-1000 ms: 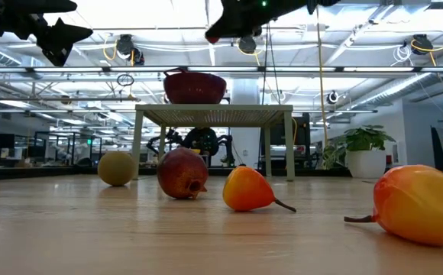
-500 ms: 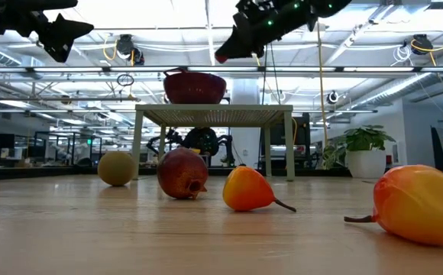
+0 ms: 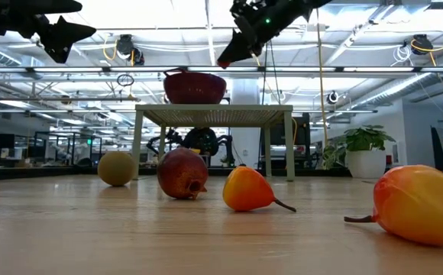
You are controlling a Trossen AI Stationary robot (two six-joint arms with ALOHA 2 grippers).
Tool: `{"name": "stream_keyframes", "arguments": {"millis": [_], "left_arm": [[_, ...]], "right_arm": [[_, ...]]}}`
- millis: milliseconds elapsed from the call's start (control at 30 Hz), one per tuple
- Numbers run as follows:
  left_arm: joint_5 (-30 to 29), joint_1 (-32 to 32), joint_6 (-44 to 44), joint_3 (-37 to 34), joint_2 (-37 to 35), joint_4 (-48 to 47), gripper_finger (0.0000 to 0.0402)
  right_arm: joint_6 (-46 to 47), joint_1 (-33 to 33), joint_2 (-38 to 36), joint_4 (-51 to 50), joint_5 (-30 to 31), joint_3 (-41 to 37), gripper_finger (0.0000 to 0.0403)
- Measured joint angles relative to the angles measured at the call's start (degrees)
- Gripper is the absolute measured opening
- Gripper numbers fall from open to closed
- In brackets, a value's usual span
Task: Pick & Place Fruit
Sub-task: Put the peach into the violet strainer bowl on the shelf
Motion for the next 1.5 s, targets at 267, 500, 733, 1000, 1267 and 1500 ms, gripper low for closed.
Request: {"name": "stream_keyframes", "arguments": {"millis": [267, 500, 733, 1000, 1267, 1500], "left_arm": [[-0.02, 0.0, 0.31, 0.0, -0.02, -0.02, 0.0228], [0.0, 0.0, 0.36, 0.0, -0.01, -0.07, 0.0228], [0.0, 0.0, 0.35, 0.0, 0.0, -0.1, 0.0228], [-0.09, 0.0, 0.35, 0.0, -0.02, -0.09, 0.0228], [-1.44, 0.0, 0.33, 0.0, -0.02, -0.09, 0.0228], [-1.44, 0.0, 0.33, 0.0, -0.01, -0.07, 0.0228]], "right_arm": [[-3.94, 0.57, 3.45, 3.67, -0.05, 0.17, 0.0124], [-5.74, 0.04, 5.73, 6.33, -0.04, 0.22, 0.0124], [-6.35, -0.45, 7.18, 5.91, -0.02, 0.02, 0.0124], [-6.34, -0.46, 7.24, 5.61, 0.01, 0.0, 0.0124], [-6.34, -0.4, 7.24, 3.34, 0.02, 0.0, 0.0124], [-6.34, -0.42, 7.24, 3.44, 0.13, 0.0, 0.0124]]}}
